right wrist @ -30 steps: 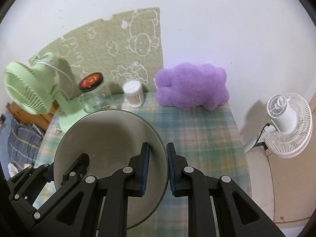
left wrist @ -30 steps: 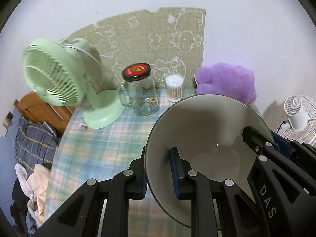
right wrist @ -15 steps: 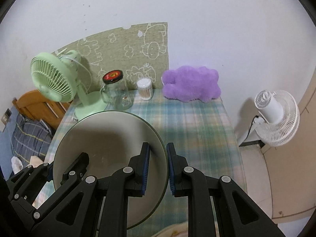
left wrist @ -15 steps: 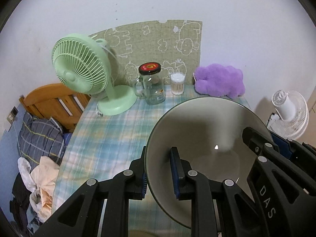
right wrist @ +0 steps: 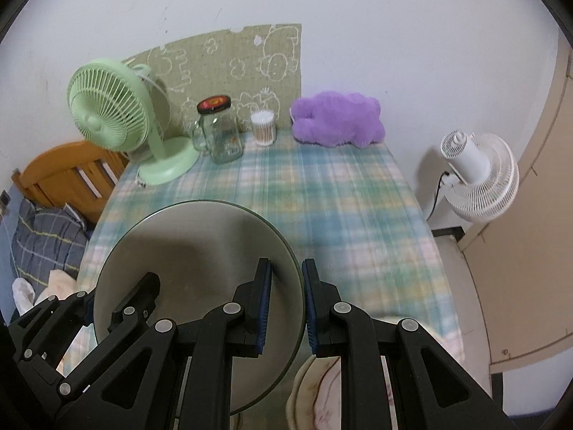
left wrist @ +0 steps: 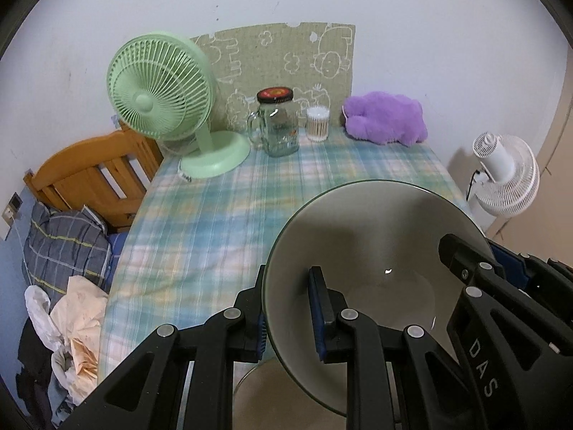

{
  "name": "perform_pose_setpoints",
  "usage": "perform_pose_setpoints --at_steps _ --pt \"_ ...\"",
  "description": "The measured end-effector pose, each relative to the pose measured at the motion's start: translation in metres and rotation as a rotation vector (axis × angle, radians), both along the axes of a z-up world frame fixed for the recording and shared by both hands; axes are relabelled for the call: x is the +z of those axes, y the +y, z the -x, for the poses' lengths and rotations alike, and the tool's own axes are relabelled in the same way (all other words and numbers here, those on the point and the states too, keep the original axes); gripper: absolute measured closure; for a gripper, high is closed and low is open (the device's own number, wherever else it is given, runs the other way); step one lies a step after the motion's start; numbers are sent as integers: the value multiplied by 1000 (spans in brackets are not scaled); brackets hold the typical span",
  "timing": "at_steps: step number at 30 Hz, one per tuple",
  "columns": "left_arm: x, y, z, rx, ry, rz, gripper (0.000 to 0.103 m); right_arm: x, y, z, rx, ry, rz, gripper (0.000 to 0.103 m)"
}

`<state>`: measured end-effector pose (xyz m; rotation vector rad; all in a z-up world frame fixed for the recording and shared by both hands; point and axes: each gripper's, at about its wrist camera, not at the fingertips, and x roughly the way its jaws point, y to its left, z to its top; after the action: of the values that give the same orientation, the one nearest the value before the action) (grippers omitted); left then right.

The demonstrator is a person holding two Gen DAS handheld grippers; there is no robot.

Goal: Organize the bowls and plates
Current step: 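Lift the white bowl and carry it toward the grey-green plate, then lower the white bowl into the grey-green plate and open both grippers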

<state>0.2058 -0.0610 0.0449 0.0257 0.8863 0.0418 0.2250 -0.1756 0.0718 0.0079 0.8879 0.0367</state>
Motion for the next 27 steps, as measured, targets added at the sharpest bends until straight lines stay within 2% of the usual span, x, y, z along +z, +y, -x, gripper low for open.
perform_pose_setpoints --at_steps 13,27 --pt "-38 21 41 -40 66 34 84 -35 25 52 -50 66 19 82" --pt "-59 41 59 -45 122 55 84 -56 44 73 -61 131 35 83"
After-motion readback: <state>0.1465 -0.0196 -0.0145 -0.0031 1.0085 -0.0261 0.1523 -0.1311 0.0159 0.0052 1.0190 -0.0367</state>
